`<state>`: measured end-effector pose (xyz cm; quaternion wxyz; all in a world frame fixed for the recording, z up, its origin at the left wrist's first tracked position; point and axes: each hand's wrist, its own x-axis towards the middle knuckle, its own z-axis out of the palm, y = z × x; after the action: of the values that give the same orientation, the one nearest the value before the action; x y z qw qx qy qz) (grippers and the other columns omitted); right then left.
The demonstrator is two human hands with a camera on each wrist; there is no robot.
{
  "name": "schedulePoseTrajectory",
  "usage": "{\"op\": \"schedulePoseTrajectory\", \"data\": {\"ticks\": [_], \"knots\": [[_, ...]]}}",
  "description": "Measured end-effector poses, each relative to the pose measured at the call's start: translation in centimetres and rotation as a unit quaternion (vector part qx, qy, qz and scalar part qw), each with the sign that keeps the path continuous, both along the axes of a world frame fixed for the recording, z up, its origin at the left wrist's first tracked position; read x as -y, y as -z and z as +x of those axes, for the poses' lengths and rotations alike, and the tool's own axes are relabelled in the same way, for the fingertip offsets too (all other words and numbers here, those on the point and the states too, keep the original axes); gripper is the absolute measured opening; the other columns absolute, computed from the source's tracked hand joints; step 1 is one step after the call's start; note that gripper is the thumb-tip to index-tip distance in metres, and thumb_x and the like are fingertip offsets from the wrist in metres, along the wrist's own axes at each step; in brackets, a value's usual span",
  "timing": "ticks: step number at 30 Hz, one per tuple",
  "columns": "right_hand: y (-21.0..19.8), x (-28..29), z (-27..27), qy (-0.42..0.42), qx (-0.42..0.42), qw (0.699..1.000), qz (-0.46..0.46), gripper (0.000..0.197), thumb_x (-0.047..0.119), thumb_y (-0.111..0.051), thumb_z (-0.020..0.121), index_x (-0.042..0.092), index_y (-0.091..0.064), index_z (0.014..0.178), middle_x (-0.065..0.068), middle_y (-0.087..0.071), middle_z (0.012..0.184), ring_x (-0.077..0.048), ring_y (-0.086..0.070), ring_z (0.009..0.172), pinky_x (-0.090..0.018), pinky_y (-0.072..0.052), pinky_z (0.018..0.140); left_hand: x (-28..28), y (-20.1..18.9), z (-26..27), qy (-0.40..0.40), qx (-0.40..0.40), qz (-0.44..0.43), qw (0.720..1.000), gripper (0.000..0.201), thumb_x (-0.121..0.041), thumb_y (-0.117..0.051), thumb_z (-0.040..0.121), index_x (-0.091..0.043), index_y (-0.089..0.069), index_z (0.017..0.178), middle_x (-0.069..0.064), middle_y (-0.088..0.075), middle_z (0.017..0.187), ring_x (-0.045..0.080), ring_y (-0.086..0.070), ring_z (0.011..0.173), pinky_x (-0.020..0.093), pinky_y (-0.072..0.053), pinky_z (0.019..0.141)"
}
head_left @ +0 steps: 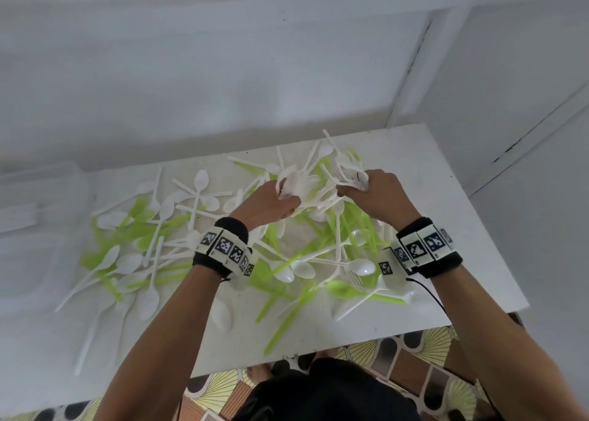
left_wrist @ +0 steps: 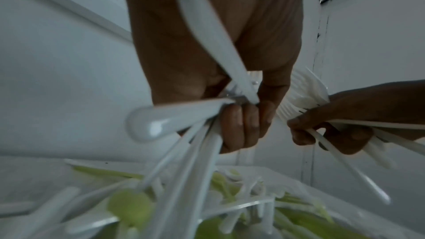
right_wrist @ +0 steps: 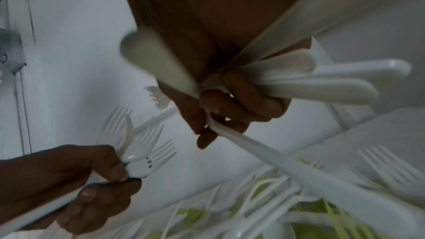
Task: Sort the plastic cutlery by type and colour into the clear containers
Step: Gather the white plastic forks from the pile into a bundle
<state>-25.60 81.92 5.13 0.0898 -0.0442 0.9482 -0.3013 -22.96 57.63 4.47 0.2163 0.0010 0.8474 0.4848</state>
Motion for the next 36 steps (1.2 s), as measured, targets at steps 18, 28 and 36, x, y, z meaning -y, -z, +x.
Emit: {"op": "schedulePoseTrajectory", "data": {"ticks": [18,28,36], "knots": [[6.2,0.2,-5.3,-0.051,0.025,0.992,0.117,0.042,0.02,-0.06,0.089,0.014,-0.058,0.13,-0.022,-0.065,0.107,-0.042,-0.057,0.108,-0.042,-0.048,0.084,-0.6,7.2,-2.9,0.023,-0.066,-0.294,0.953,0.04,-0.036,-0.067,0.087,-0.019,-0.062,0.123,0.005,-0.067,0.111,0.028,-0.063,0.105,0.038,-0.052,0.083],[5.8,-1.7,-6.3,-0.118,-0.021,0.986,0.117,0.021,0.028,-0.062,0.095,0.016,-0.068,0.111,-0.016,-0.068,0.093,-0.038,-0.064,0.088,-0.036,-0.044,0.066,1.9,5.1,-2.8,-0.033,-0.039,-0.304,0.951,0.018,-0.025,-0.063,0.082,-0.016,-0.048,0.08,-0.001,-0.053,0.073,0.03,-0.059,0.081,0.032,-0.043,0.069],[6.3,-2.3,-7.8,-0.149,-0.002,0.976,0.161,0.032,0.032,-0.059,0.098,0.02,-0.062,0.127,-0.015,-0.068,0.106,-0.038,-0.063,0.099,-0.04,-0.05,0.078,-3.0,5.3,-4.0,-0.001,-0.114,-0.226,0.967,0.025,-0.038,-0.071,0.087,-0.02,-0.054,0.084,-0.001,-0.055,0.081,0.023,-0.057,0.08,0.03,-0.039,0.068]]}}
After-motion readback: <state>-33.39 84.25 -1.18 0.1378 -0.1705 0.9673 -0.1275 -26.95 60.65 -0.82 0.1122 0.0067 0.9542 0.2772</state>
